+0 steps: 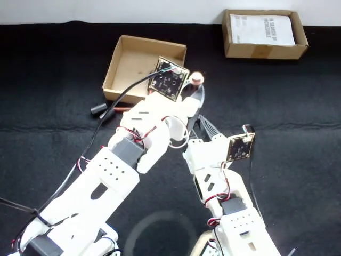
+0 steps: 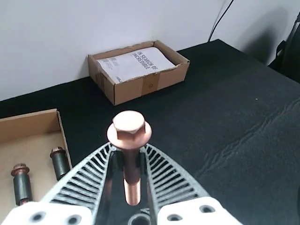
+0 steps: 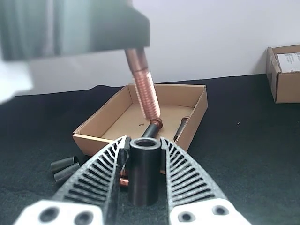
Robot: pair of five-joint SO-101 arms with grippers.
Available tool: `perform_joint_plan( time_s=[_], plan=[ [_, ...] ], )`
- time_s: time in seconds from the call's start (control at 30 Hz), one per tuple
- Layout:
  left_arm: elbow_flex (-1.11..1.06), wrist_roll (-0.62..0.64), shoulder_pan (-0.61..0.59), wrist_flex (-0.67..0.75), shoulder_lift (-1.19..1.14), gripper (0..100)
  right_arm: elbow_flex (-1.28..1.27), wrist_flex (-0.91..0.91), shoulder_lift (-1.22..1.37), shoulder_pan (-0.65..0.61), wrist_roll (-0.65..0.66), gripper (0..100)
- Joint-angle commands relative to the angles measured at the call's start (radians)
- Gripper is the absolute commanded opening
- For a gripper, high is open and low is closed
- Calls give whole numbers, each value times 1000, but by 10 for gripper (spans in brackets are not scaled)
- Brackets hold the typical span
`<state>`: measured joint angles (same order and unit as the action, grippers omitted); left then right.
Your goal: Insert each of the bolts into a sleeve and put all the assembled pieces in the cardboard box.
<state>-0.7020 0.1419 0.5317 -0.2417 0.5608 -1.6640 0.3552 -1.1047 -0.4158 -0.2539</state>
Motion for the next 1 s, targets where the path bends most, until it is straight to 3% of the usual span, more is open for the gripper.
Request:
perform_joint_plan(
  time_s=[0.0, 0.97],
  plan=[
    [33, 0, -5, -18, 8, 9, -128, 7, -4, -2, 14, 6],
    [2, 2, 71, -80, 85, 9, -128, 7, -1, 8, 15, 6]
  ],
)
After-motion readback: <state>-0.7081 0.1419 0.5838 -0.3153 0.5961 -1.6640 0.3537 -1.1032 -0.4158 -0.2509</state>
